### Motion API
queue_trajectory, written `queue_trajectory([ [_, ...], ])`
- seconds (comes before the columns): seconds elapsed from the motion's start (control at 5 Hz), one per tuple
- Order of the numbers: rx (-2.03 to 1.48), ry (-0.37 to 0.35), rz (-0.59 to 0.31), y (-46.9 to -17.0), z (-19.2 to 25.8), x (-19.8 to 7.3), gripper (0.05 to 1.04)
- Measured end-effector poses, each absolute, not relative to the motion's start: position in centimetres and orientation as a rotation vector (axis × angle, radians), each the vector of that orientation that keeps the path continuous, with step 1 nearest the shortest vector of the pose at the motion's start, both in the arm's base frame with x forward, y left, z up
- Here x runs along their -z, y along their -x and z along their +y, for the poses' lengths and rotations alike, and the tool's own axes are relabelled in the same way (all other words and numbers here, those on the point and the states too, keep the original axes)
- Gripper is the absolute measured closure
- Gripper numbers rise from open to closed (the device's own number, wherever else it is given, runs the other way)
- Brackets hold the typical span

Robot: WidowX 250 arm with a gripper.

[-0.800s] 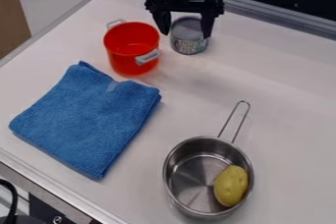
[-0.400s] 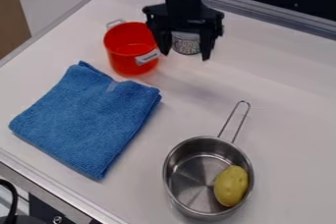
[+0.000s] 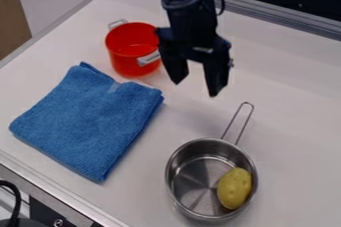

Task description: Move the pot beside the left can on the top of the table

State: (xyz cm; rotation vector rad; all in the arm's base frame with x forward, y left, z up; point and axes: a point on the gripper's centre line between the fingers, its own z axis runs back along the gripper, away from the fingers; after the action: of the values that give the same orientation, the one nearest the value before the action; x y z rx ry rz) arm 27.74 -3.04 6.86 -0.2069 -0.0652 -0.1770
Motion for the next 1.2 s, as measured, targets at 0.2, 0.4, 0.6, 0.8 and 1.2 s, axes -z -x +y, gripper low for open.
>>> queue_trajectory([
  [0.2, 0.314, 0.224, -0.072, -25.7, -4.8, -6.8, 0.085],
  [0.4, 0.411, 0.213, -0.056, -24.0, -6.0, -5.7, 0.085],
  [0.6, 0.451, 0.166, -0.095, -22.8, -6.5, -5.2, 0.085],
  [0.8, 0.472, 0.148, -0.101, -22.6, -6.3, -4.6, 0.085],
  [1.2, 0.471, 0.165, -0.060, -21.9, -4.7, -4.2, 0.085],
])
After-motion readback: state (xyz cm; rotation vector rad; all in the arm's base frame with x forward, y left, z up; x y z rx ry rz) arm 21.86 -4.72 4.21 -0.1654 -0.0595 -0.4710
